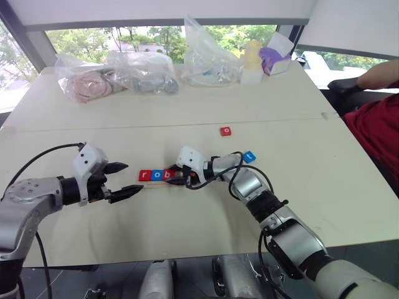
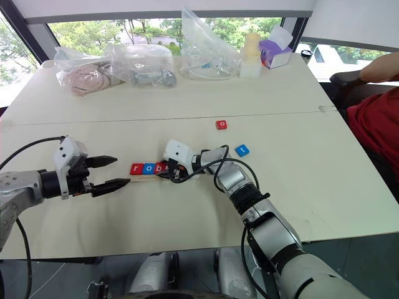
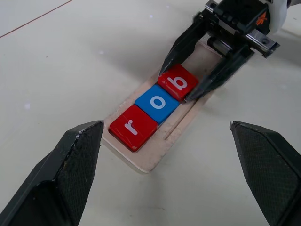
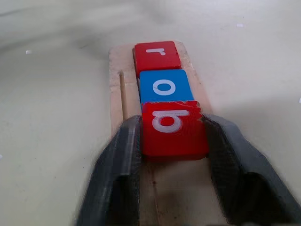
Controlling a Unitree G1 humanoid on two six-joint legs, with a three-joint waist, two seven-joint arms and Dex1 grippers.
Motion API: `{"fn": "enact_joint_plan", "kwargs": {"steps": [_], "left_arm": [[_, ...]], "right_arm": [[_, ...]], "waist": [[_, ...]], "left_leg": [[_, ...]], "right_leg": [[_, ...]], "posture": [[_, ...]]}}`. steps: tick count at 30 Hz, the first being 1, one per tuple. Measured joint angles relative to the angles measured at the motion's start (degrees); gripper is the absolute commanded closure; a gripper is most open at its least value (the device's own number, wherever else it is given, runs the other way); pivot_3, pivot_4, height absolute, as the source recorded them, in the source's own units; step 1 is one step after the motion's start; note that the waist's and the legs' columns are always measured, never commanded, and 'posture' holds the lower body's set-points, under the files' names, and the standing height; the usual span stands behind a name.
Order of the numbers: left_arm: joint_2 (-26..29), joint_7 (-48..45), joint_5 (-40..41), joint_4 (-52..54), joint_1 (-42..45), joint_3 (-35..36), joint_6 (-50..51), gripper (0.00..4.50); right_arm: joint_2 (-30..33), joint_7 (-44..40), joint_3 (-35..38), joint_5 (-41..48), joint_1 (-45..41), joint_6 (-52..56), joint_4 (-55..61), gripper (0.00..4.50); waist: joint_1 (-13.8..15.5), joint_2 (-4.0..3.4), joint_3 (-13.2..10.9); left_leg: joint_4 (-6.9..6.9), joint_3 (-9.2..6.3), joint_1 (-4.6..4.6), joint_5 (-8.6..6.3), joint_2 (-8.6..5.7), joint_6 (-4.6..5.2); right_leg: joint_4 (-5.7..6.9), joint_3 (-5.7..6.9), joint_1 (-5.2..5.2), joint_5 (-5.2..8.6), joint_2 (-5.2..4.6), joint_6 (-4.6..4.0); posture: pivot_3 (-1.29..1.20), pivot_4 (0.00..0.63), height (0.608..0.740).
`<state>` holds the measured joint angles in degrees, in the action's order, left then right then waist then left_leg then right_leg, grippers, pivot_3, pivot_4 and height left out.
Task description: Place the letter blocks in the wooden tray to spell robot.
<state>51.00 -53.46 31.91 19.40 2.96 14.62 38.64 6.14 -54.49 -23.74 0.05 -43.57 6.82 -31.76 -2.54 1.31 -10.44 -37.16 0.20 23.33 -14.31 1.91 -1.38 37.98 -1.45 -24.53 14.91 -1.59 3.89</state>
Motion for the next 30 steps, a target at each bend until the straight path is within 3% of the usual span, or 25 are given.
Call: {"fn": "enact_joint_plan", "kwargs": {"steps": [1, 2, 12, 16, 22, 30], "left_arm": [[0.0, 0.0, 0.0, 0.0, 0.1, -0.1, 0.0, 0.00], [-0.1, 0.1, 0.0, 0.0, 0.1, -0.3, 0.0, 0.00], [-0.6, 0.3, 0.0, 0.0, 0.3, -0.5, -0.1, 0.00], [-3.0, 1.9, 1.0, 1.1, 2.4, -0.6, 0.1, 0.00], [-9.5, 6.3, 3.3, 5.8, 9.4, -5.2, 1.0, 0.00], [-14.1, 6.0, -0.7, 3.6, 13.2, -15.0, -3.2, 0.00]], "right_arm": [[0.0, 0.0, 0.0, 0.0, 0.0, -0.3, 0.0, 0.29], [0.1, -0.1, 0.0, 0.0, 0.0, -0.8, 0.0, 0.06], [4.2, 1.2, 5.1, 1.9, 1.6, 3.2, 12.8, 0.06], [6.1, 10.1, 13.7, 4.2, 6.2, 14.8, 22.1, 0.06], [4.0, 31.4, 25.8, 2.8, 16.3, 32.6, 38.4, 0.06], [0.5, 42.1, 25.8, 0.7, 27.6, 32.0, 46.1, 0.06]], "waist": [[0.0, 0.00, 0.0], [0.0, 0.00, 0.0], [0.1, 0.00, 0.0], [0.7, 0.01, 0.0], [1.7, 0.03, 0.0], [0.8, 0.02, 0.0]], "left_leg": [[0.00, 0.00, 0.00, 0.00, 0.00, 0.00], [0.00, 0.00, 0.00, 0.00, 0.00, 0.00], [0.00, -0.01, 0.00, 0.00, 0.00, 0.00], [-0.02, -0.04, 0.04, 0.00, -0.03, -0.01], [0.01, -0.03, 0.04, 0.01, -0.10, -0.02], [-0.01, 0.12, 0.00, 0.02, -0.10, -0.04]], "right_leg": [[0.00, 0.00, 0.00, 0.00, 0.00, 0.00], [0.00, 0.00, 0.00, 0.00, 0.00, 0.00], [0.00, 0.00, 0.00, 0.00, -0.03, 0.00], [-0.01, 0.01, 0.02, 0.00, -0.11, 0.00], [-0.01, -0.01, 0.02, 0.00, -0.05, 0.01], [-0.01, -0.05, 0.03, 0.01, 0.17, -0.01]], "posture": [[0.00, 0.150, 0.740], [0.00, 0.150, 0.740], [0.00, 0.150, 0.740], [0.00, 0.150, 0.740], [0.00, 0.150, 0.740], [0.00, 0.150, 0.740]]}}
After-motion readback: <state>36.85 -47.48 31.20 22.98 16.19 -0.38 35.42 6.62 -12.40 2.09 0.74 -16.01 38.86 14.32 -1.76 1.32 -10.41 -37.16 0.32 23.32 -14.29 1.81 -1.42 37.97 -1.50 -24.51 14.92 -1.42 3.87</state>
